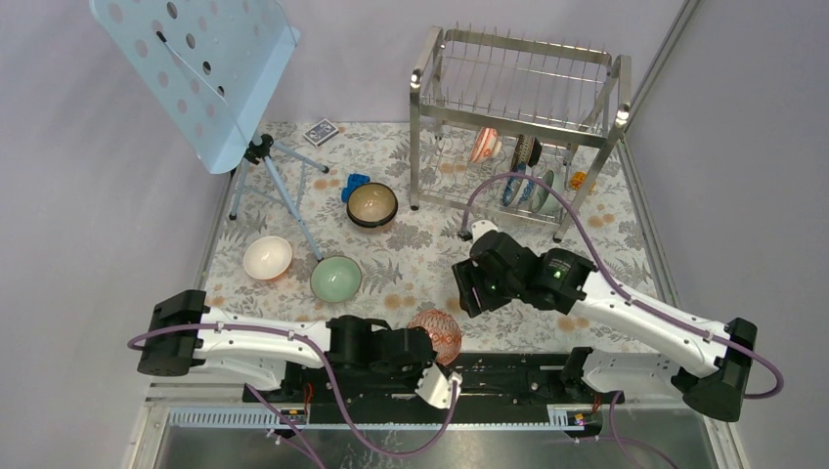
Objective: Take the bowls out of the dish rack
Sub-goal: Place the bowl at the center of the board.
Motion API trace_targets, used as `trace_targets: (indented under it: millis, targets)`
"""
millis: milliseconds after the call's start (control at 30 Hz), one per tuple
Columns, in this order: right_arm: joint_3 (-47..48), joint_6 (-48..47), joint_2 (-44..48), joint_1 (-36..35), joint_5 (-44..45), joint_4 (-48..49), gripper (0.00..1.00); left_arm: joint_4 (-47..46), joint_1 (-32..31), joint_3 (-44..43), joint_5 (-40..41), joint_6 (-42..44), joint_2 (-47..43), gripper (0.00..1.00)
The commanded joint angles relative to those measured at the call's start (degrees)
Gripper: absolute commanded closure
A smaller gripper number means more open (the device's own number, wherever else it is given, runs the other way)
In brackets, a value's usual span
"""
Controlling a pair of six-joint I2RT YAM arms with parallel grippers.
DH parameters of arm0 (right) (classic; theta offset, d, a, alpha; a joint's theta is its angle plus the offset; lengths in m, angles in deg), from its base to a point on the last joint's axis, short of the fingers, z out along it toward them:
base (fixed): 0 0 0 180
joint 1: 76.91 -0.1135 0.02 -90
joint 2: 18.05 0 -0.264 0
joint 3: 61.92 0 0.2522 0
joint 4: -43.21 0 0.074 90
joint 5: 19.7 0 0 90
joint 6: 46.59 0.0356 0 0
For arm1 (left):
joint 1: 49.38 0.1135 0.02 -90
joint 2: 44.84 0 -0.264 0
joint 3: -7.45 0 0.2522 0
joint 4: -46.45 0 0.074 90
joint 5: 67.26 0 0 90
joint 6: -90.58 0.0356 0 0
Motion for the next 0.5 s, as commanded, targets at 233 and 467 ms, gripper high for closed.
trace_targets:
  millis: [233, 467]
  targets:
    - [-3.7, 3.0, -4.1, -8.0, 3.2, 5.1, 0.37, -1.1, -1.9, -5.1, -0.7, 3.2, 0.0, 1.0]
    - [-4.7, 4.8, -7.5, -9.8, 2.8, 7.8, 0.38, -1.7, -2.7, -5.1, 0.8, 3.1, -0.1, 1.0]
